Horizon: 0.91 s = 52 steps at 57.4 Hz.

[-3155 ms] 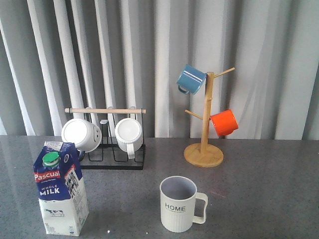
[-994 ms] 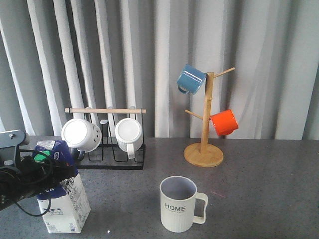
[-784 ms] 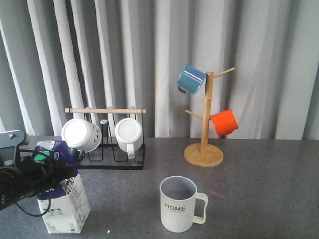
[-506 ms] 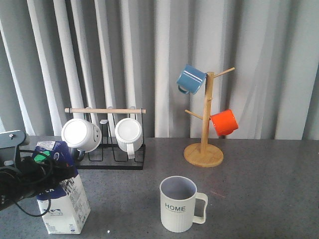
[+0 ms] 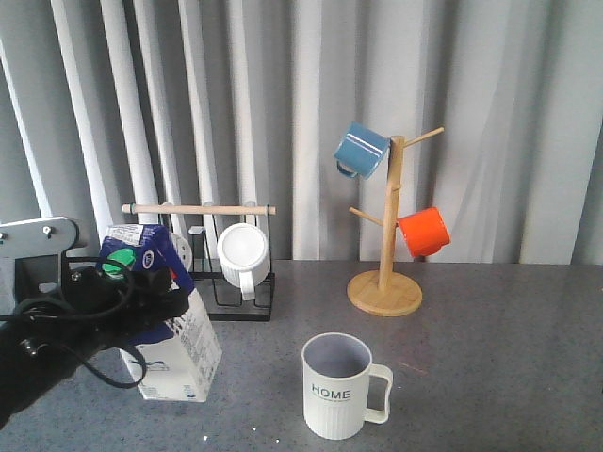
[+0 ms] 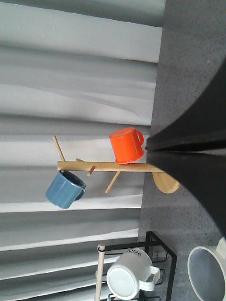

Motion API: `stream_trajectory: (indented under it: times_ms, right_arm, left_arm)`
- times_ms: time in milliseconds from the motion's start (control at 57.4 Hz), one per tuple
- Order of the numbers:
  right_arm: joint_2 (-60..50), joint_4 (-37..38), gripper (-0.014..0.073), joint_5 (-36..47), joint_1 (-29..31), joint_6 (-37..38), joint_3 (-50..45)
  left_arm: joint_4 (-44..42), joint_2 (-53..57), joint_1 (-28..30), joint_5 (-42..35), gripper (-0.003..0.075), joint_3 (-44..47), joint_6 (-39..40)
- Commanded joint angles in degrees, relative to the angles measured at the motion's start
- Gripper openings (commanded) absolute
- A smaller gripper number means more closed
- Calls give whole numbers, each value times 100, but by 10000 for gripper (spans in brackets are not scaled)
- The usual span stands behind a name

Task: Place milk next to cup
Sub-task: 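Carry the milk carton toward the white HOME mug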

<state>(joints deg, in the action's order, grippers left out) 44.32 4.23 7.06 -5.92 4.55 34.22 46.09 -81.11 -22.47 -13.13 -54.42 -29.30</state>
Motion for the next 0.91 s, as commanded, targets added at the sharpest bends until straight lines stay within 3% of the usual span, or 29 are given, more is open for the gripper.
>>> stream_trajectory:
  times_ms: [0, 105, 261, 558, 889]
  right_arm:
    - [-12, 48, -8, 395, 38, -20, 159]
    - [-12, 48, -8, 395, 38, -20, 159]
    - [-12, 48, -8, 395, 38, -20, 159]
    - [-12, 48, -8, 395, 38, -20, 159]
    - [-12, 48, -8, 382, 38, -20, 159]
  left_arm:
    - [1745, 125, -507, -1293, 20, -209, -1515]
    - [2797, -79, -1101, -2291, 20, -379, -2409]
    - [2987, -517, -1672, -2451, 22, -846, -3009]
    - [3424, -1178, -2390, -3083, 25, -1339, -3009]
    - [3430, -1600, -2564, -3205, 28, -1488, -3009]
